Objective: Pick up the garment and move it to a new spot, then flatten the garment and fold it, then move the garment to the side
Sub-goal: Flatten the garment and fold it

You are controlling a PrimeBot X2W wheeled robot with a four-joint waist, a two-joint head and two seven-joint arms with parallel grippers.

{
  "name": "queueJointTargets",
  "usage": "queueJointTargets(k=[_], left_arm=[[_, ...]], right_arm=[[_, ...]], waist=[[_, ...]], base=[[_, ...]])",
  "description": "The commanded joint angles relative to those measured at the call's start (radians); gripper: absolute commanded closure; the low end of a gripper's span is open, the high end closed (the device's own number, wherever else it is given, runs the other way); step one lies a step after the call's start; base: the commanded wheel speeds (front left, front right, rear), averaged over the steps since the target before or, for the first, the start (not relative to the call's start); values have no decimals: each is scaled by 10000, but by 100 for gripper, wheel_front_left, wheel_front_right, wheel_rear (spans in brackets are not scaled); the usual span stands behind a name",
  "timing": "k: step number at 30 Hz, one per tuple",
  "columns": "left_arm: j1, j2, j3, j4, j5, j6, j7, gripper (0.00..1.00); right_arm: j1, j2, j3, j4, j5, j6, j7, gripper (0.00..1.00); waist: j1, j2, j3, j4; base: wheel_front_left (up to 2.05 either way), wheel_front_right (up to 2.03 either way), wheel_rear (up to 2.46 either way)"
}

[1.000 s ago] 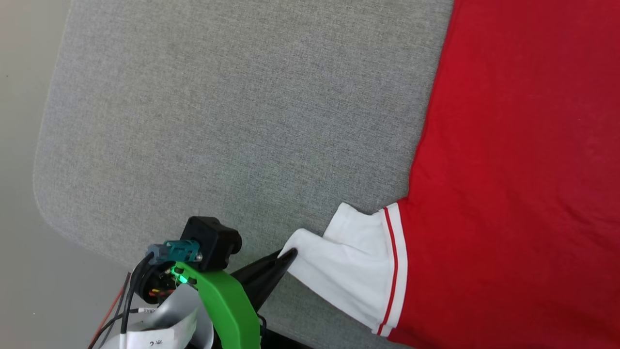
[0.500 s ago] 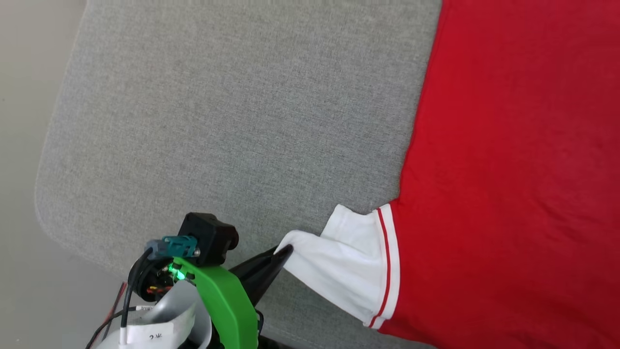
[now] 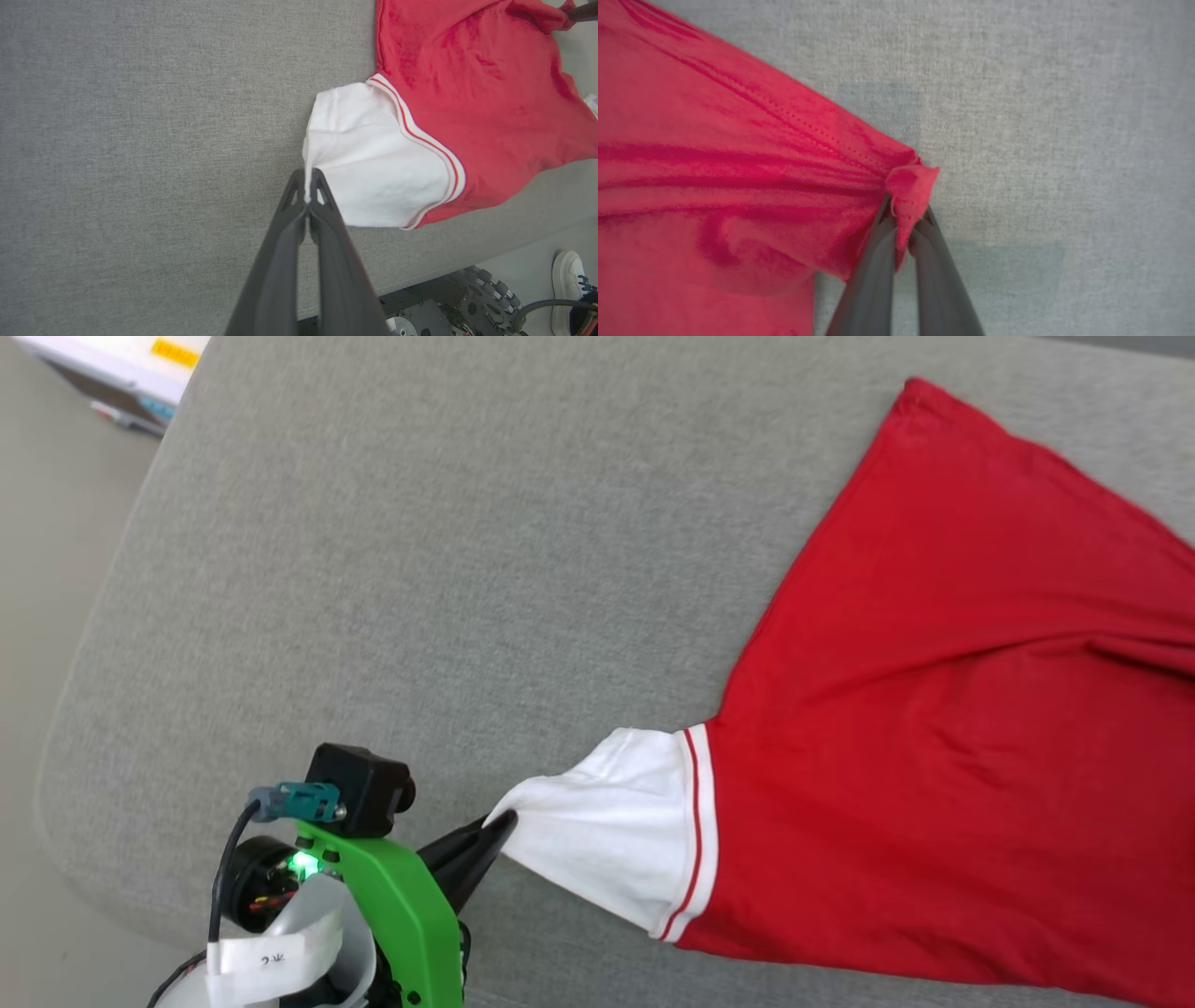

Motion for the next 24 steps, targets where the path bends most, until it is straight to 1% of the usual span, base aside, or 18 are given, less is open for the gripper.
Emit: queueJointTargets(k=[1,4,10,15,20,24], left_arm=[[113,86,80,83,-100,65,-84,100],[153,74,110,206,-84,89,-177,100],[236,-50,127,369,-138,167,-321,100],[358,-206,112,593,-133,232,-547,100],[335,-518,54,978,-94,255,-895,100],[273,-779,-17,1307,-67,262,-1135,100]], right_arm=[[596,198,-122,37,120,-9,-40,100],[1353,488,-434,-225,201,-9,-97,100],[2842,1029,-941,-1324,284,-9,165,100],[4099,1367,-1201,-2668,239,-9,498,100],[5269,2019,-1669,-4180,309,-9,842,100],[6278,2515,-1884,-5105,20,-9,1105,100]], waist=[[0,0,-876,-780],[0,0,-1291,-1046],[0,0,-1991,-1532],[0,0,-2337,-1828],[0,0,-2621,-1995],[0,0,-2784,-2073]], base=[[0,0,0],[0,0,0],[0,0,0],[0,0,0],[0,0,0],[0,0,0]])
